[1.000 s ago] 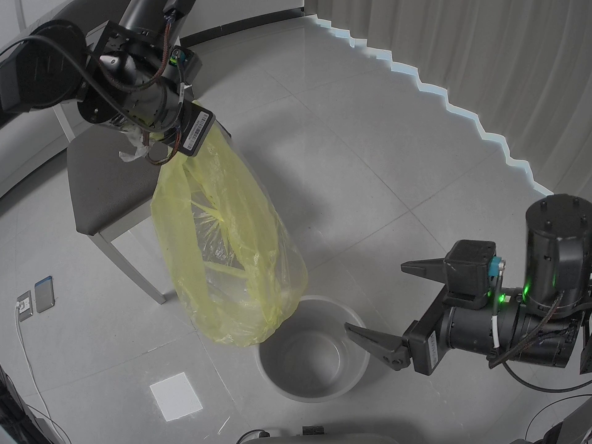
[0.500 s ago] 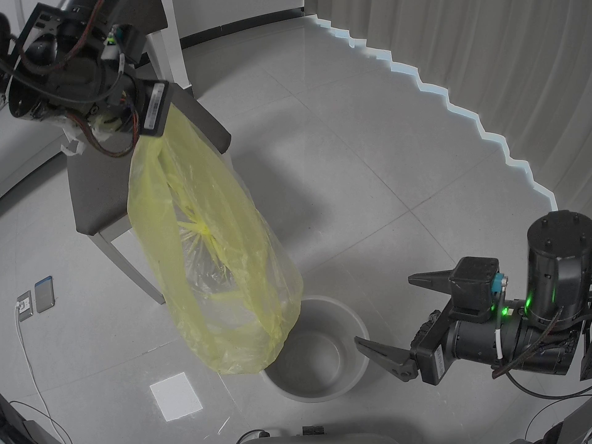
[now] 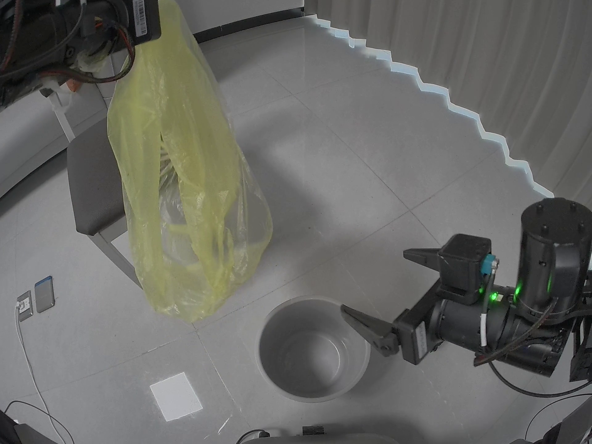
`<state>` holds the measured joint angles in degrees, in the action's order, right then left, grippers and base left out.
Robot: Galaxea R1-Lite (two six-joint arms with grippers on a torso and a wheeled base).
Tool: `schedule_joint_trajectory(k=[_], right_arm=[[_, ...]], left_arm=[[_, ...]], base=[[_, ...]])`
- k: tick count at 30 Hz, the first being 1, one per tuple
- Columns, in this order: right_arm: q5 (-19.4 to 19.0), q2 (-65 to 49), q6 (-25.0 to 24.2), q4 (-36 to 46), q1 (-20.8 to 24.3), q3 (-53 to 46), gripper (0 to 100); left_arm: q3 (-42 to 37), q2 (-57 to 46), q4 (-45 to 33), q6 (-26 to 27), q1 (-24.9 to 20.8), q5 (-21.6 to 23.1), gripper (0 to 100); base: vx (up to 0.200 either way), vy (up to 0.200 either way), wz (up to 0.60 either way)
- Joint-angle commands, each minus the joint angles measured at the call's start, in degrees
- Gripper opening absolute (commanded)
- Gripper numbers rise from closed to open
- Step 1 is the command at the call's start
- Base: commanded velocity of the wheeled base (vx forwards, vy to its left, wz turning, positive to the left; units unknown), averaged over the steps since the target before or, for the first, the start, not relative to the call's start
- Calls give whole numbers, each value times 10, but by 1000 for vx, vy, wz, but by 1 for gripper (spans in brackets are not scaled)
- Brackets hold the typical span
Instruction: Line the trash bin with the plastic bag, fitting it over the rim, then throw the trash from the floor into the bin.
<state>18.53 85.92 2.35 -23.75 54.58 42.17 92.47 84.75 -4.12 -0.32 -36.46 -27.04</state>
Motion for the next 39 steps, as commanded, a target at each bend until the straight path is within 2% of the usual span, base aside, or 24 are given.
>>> schedule_joint_trajectory(k=[1, 11, 12, 13, 14, 16, 30, 39], right_arm=[[21, 50, 1, -32, 27, 30, 100], [26, 68, -2, -40, 64, 49, 100], [26, 69, -2, -40, 65, 46, 100], [26, 68, -2, -40, 66, 45, 100], [27, 68, -2, -40, 66, 44, 100], [30, 68, -2, -40, 66, 44, 100], [48, 80, -3, -41, 102, 66, 100], [63, 201, -5, -78, 104, 189, 100]], left_arm=[[4, -29, -3, -3, -34, -5, 0], [14, -6, 3, -1, -34, -20, 0], [18, 1, 3, 1, -28, -35, 0], [31, 19, 1, 1, -4, -77, 0], [40, 30, 0, -1, 6, -101, 0], [49, 38, -4, -6, 13, -118, 0], [95, 33, -45, -19, 12, -127, 0], [100, 24, -45, -29, 12, -127, 0]], base=[[0, 0, 0], [0, 0, 0], [0, 0, 0], [0, 0, 0], [0, 0, 0], [0, 0, 0], [0, 0, 0], [0, 0, 0]])
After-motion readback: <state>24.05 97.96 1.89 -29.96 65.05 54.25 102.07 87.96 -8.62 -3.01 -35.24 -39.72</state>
